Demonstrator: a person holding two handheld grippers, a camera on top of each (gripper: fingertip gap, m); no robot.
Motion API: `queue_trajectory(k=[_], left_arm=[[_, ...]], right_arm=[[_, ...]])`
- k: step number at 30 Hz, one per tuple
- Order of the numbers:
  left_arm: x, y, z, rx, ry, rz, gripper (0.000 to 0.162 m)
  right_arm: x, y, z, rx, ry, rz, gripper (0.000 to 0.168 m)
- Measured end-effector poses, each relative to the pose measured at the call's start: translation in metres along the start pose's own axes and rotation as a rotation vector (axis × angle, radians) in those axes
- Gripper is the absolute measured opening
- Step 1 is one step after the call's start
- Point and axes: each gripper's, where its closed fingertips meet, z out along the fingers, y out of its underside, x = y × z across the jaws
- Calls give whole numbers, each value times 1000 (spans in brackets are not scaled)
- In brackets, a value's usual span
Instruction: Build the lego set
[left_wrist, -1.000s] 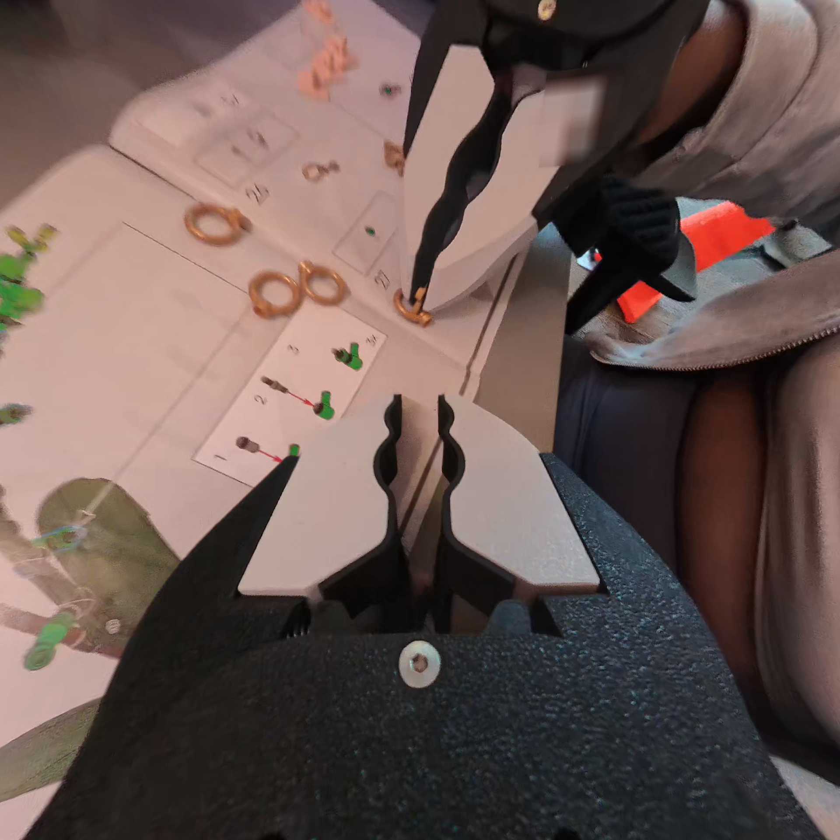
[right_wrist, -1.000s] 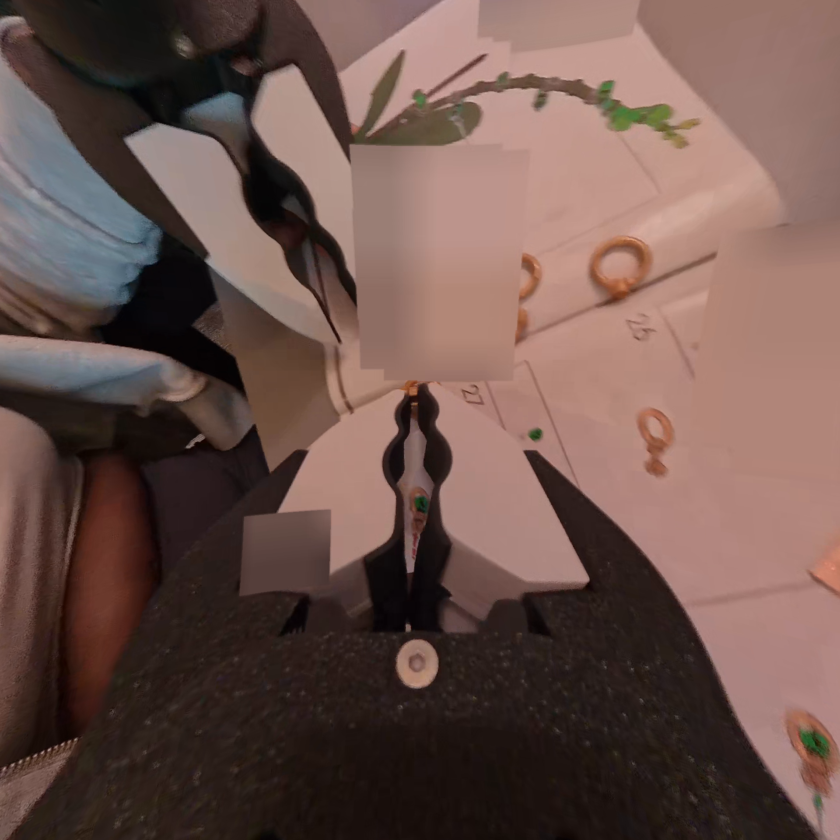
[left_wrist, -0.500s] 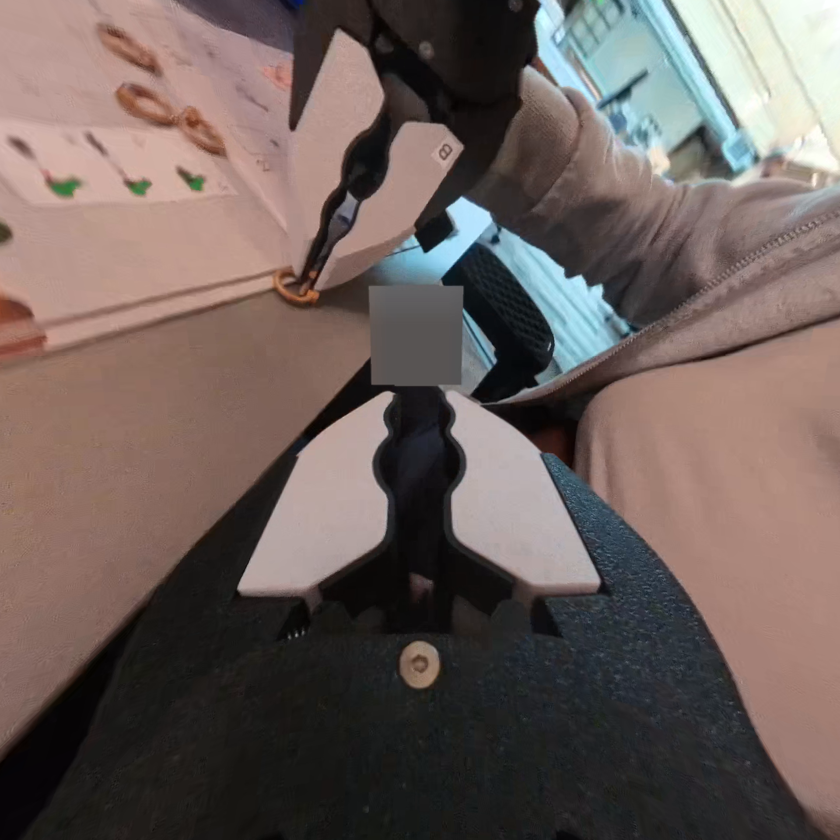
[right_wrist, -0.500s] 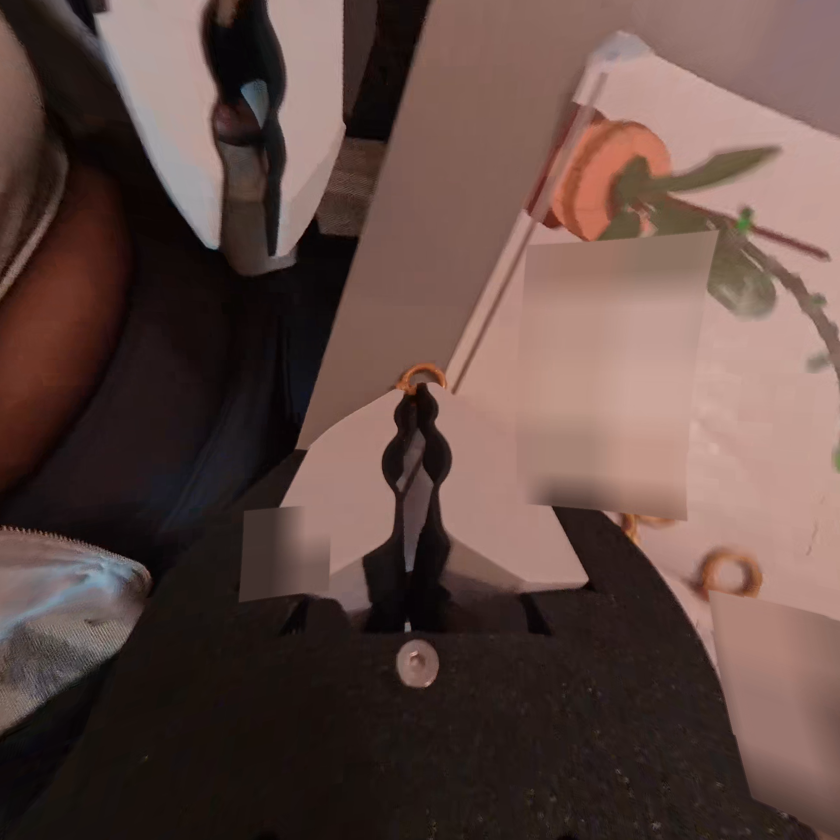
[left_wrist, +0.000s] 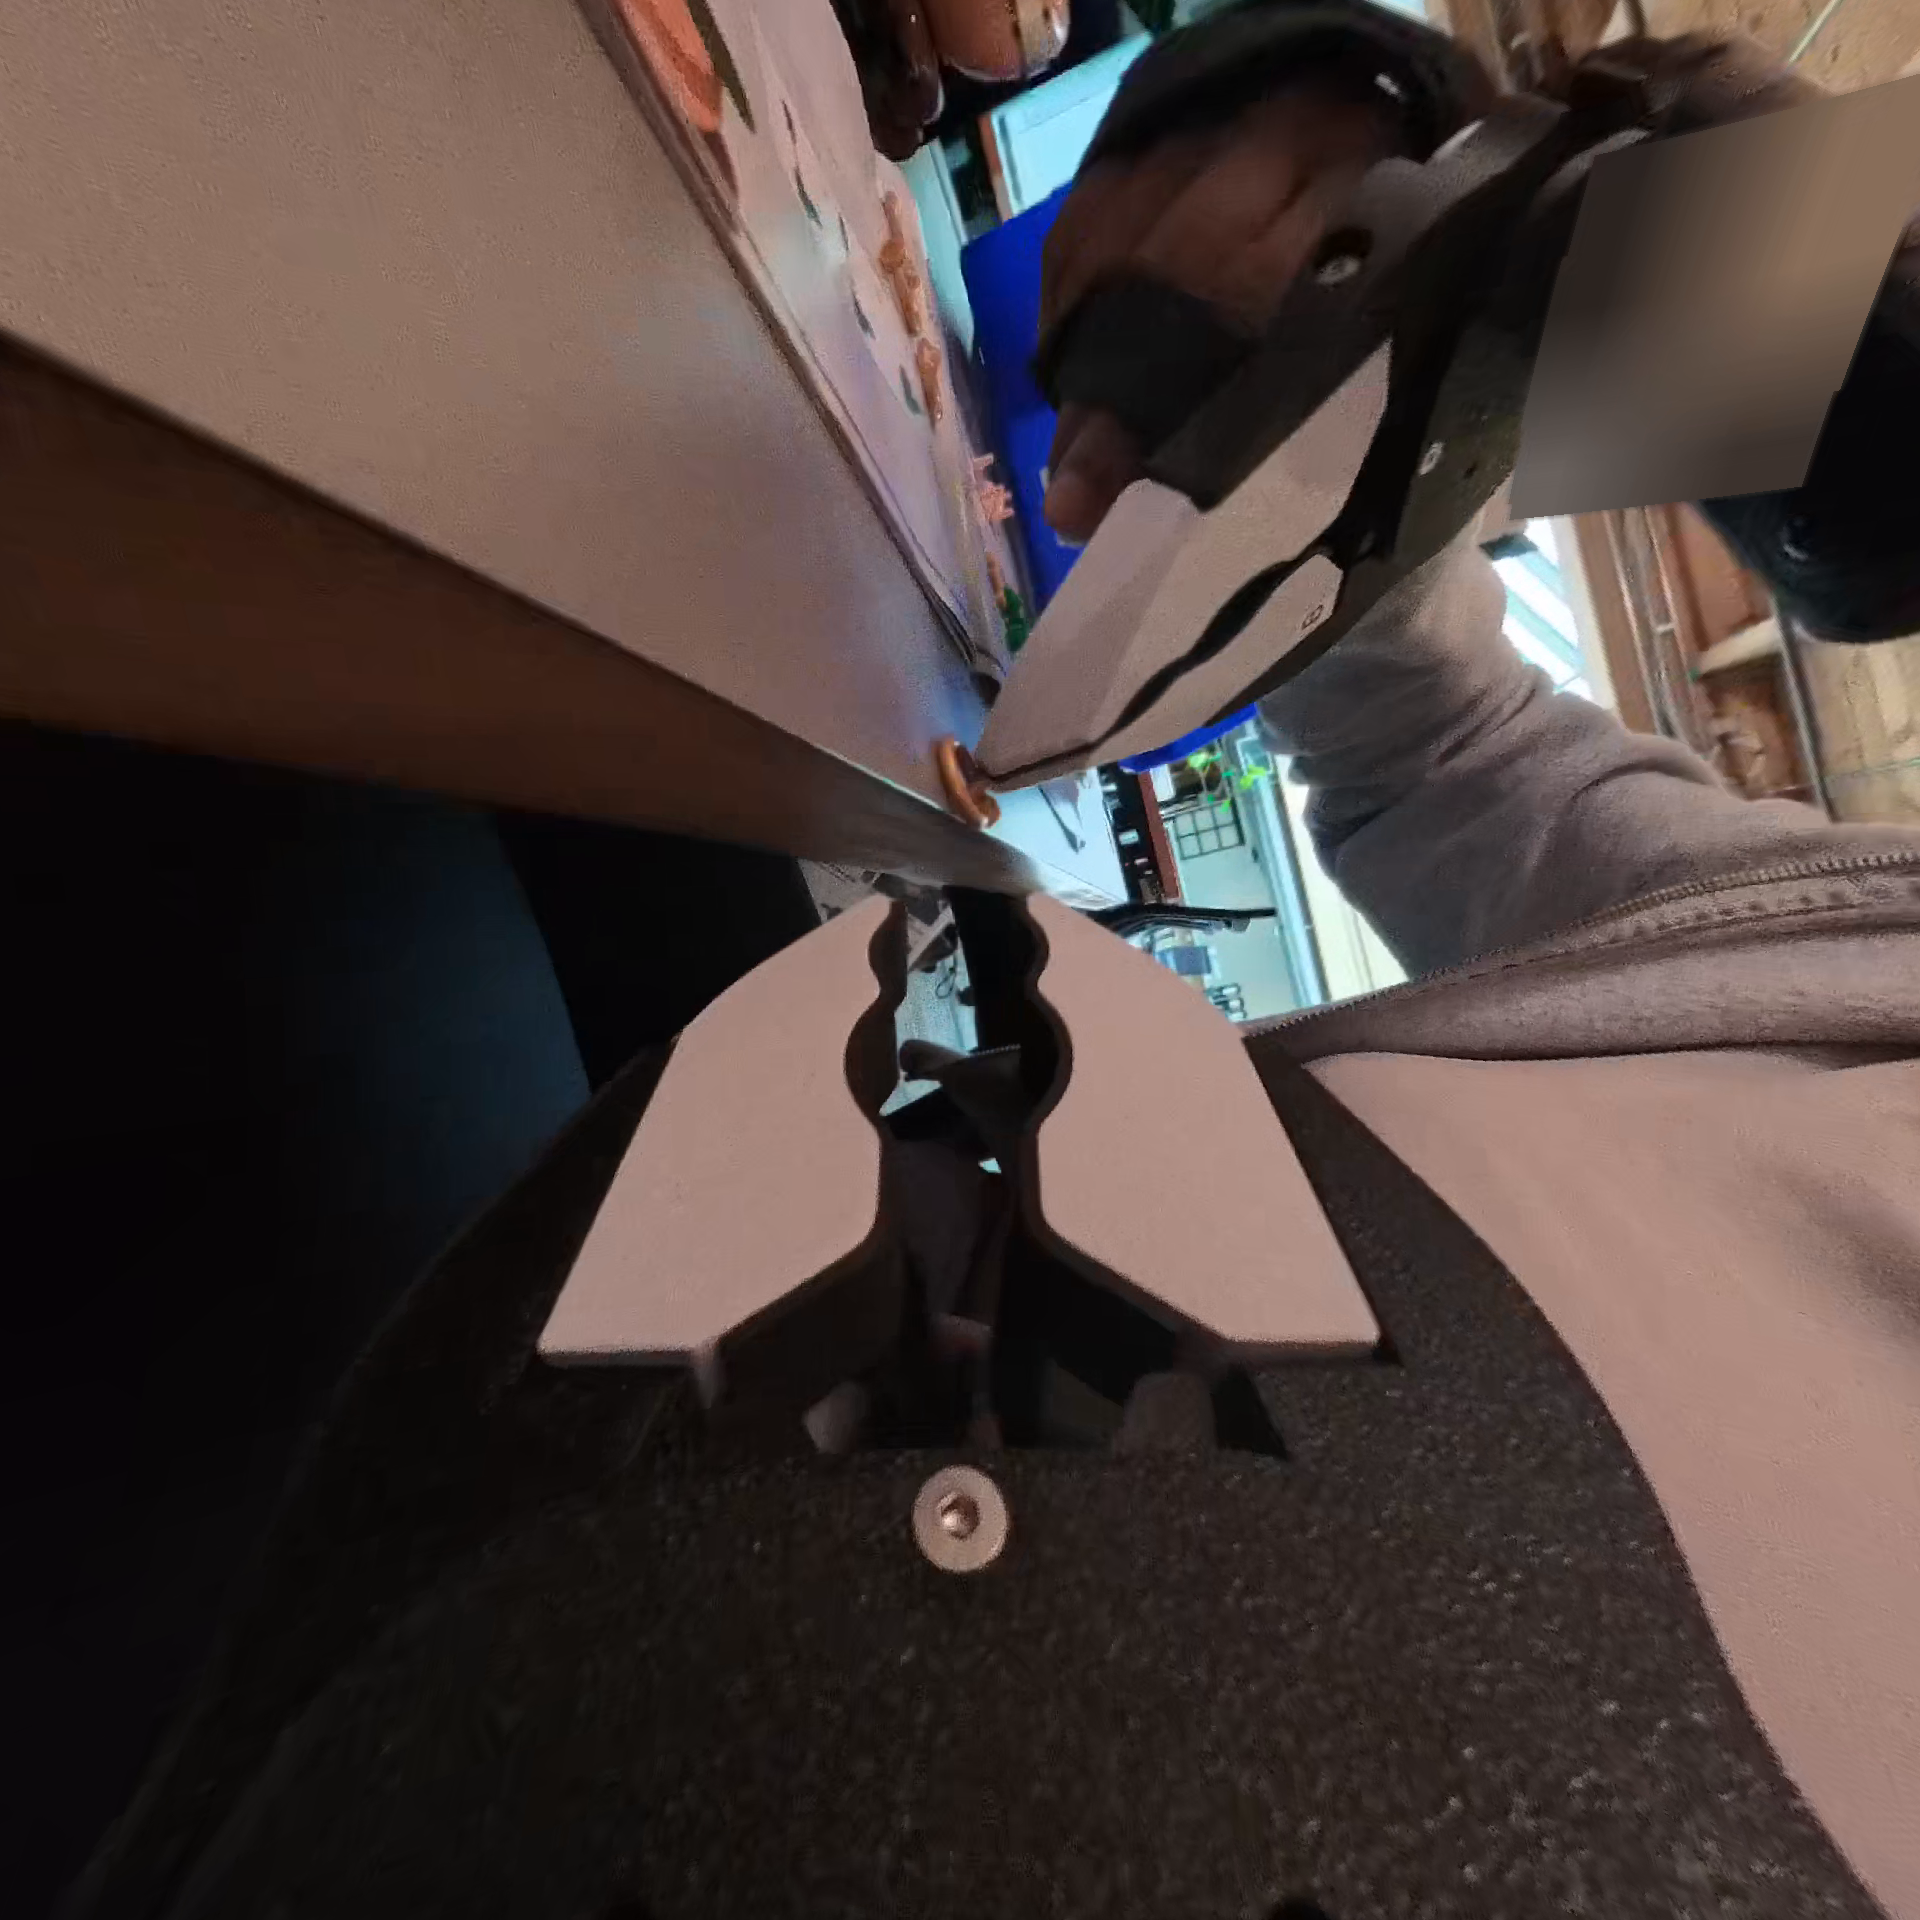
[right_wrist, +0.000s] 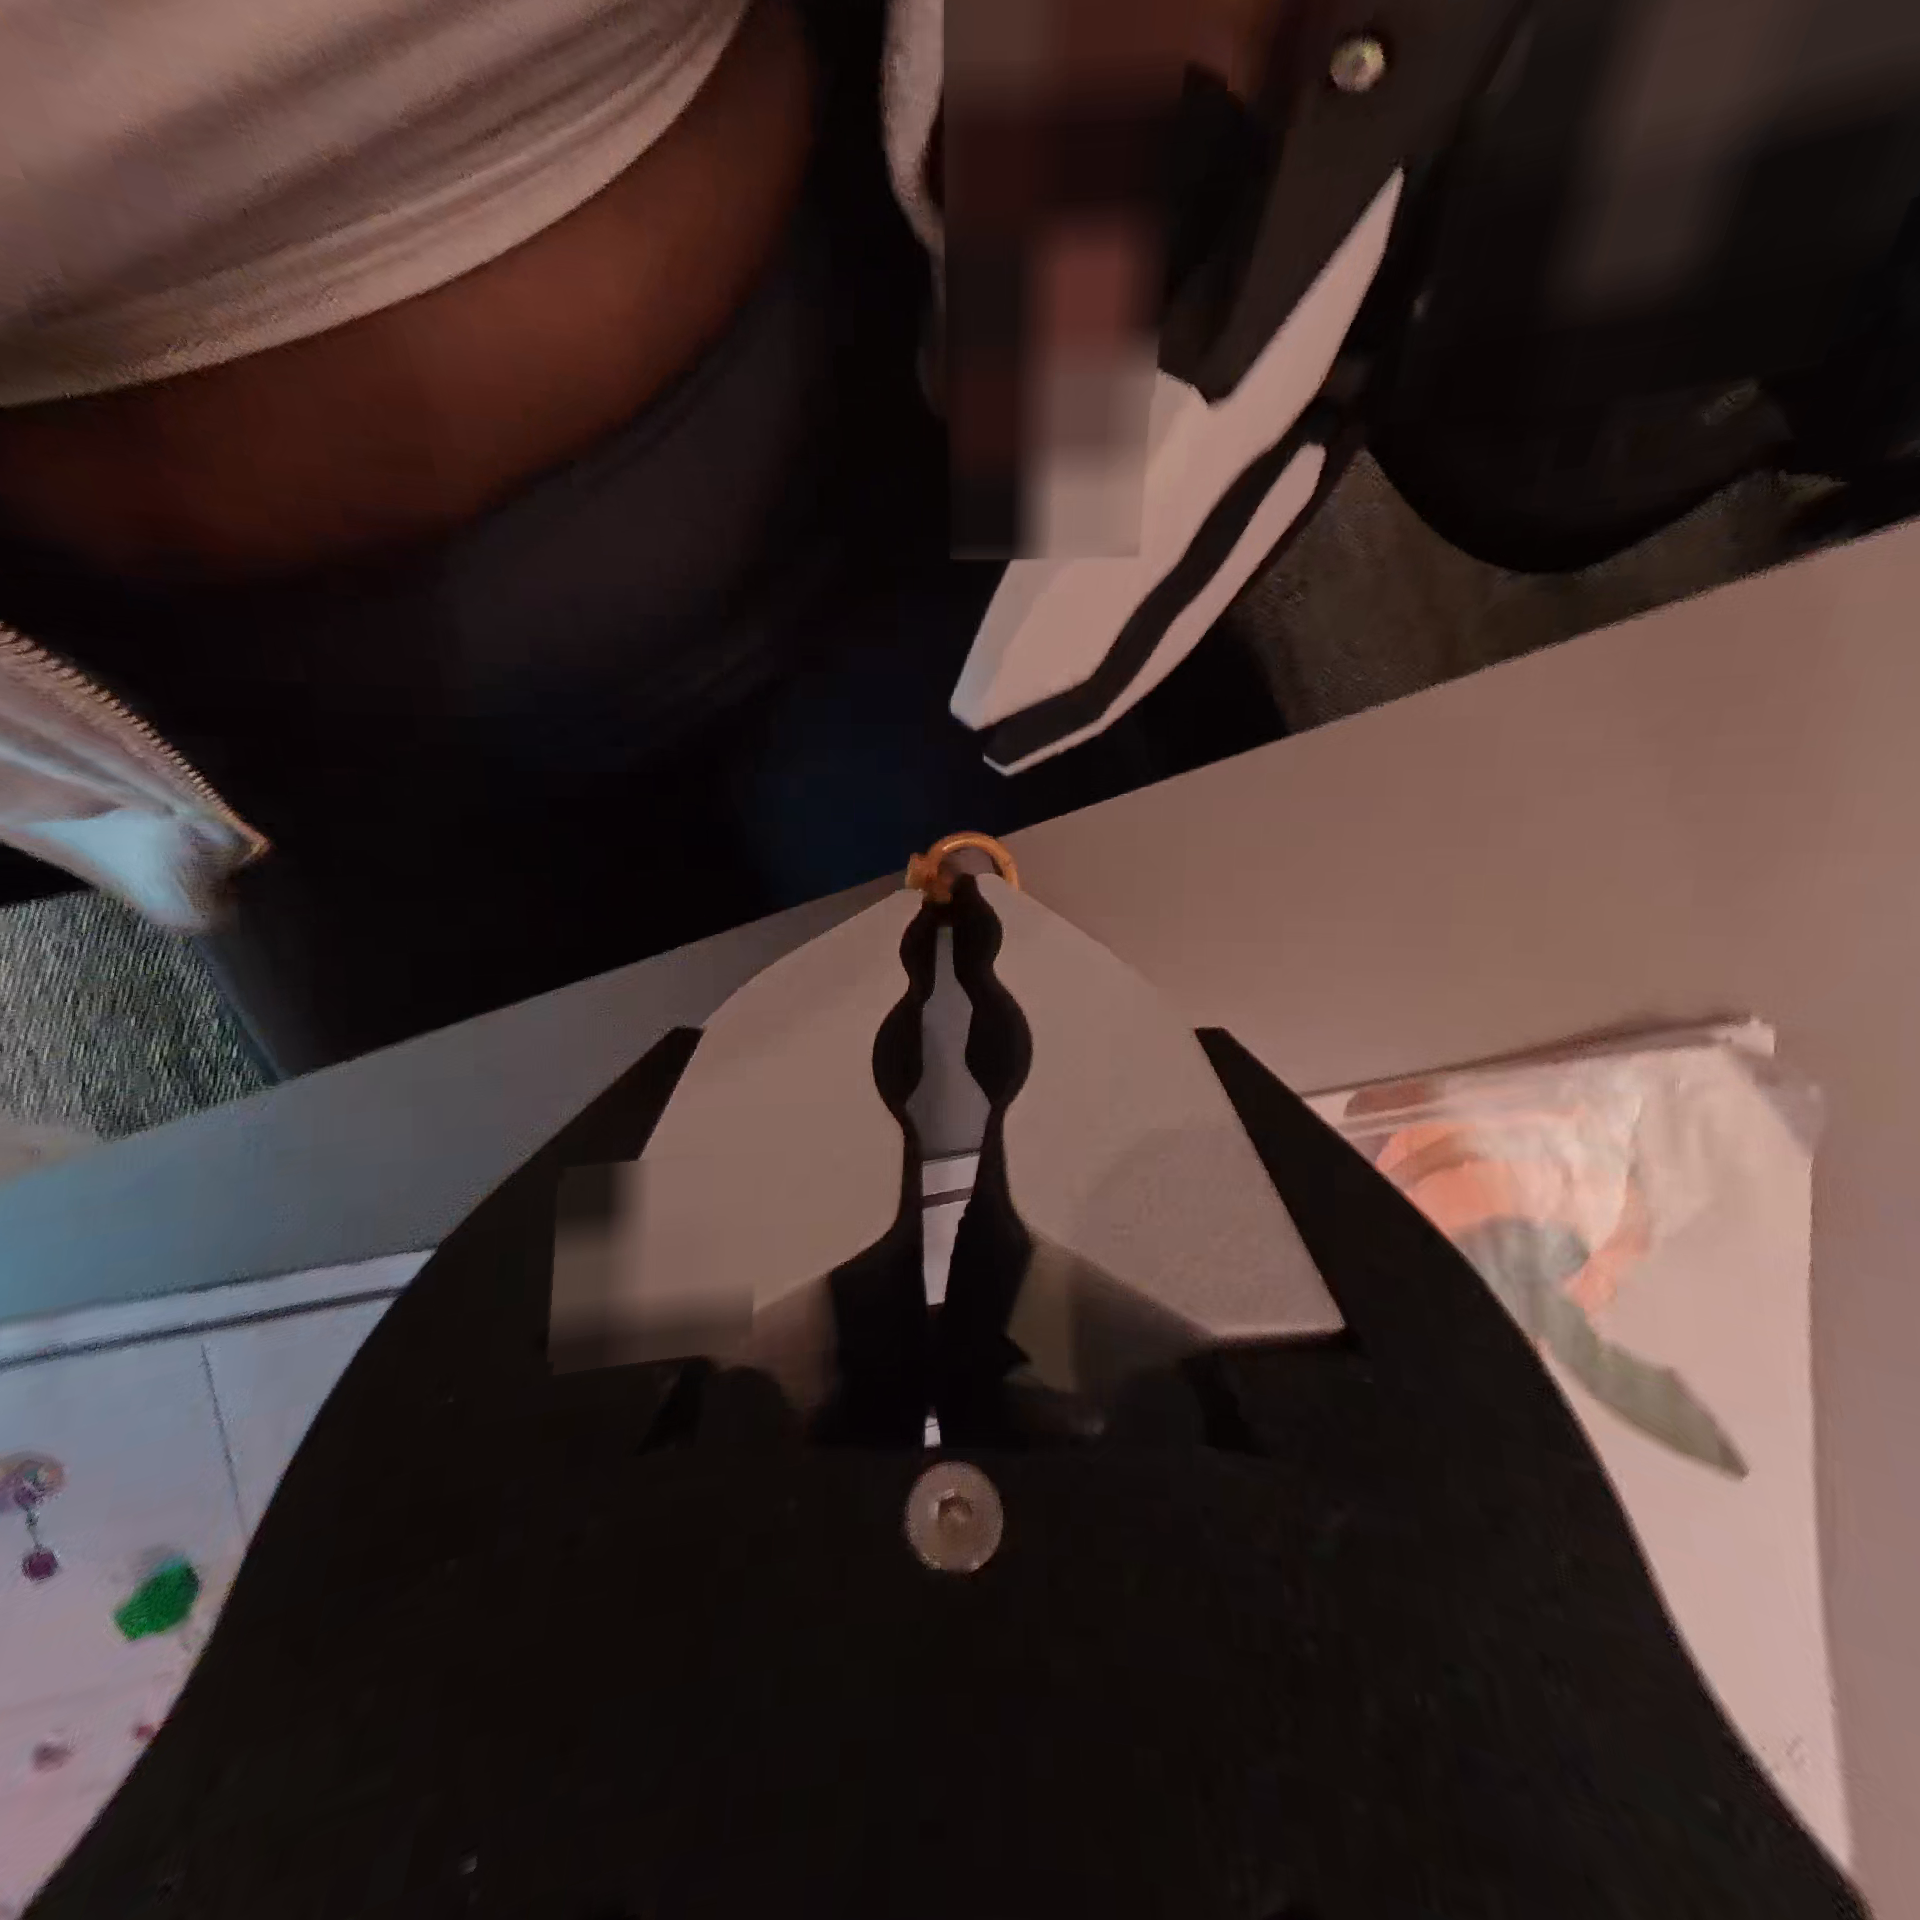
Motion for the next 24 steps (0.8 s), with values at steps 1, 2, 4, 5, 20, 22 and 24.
queue_trajectory(k=[1,2,4,5,20,22,24], left_arm=[[-2,-1,2,9,10,-16,20],[-2,-2,3,18,26,-32,20],[-1,-6,7,32,69,-69,23],[0,-9,7,42,92,-87,24],[8,-9,14,99,124,-180,2],[18,-11,12,113,165,-173,2],[34,-17,5,136,216,-146,2]], right_arm=[[2,-1,1,-5,-25,-27,3],[2,-1,1,-5,-48,-50,3],[3,-2,2,-1,-87,-94,3],[4,-2,2,-1,-99,-118,3],[11,-11,3,83,-96,-329,3],[18,-19,-6,156,-40,-222,3],[39,-20,-25,182,91,1,3]])
